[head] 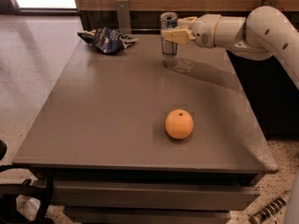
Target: Move redbull can near blue chip bag
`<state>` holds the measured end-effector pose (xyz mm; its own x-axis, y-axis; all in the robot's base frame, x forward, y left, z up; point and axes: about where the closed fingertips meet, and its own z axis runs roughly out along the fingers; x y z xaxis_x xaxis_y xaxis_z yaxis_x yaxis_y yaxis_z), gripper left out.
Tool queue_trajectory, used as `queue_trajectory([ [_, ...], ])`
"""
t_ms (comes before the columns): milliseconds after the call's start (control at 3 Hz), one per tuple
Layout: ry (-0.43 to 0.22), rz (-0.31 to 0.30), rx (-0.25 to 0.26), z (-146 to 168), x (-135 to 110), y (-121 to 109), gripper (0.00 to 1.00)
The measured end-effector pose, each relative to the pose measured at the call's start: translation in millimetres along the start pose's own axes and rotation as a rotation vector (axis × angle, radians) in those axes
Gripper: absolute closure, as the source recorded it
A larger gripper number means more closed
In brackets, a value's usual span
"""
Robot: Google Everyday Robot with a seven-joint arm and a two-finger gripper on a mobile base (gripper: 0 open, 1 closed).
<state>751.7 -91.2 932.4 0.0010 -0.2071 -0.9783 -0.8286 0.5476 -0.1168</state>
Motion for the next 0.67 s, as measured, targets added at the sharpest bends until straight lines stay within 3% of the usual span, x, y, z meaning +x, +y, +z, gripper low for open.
queue_trajectory([
  [333,-0.003,0.001,-0.009,43.4,5.1,-24.1,1.00],
  [667,0.011,0.024,-0.004,69.0,5.5,-30.2,1.00],
])
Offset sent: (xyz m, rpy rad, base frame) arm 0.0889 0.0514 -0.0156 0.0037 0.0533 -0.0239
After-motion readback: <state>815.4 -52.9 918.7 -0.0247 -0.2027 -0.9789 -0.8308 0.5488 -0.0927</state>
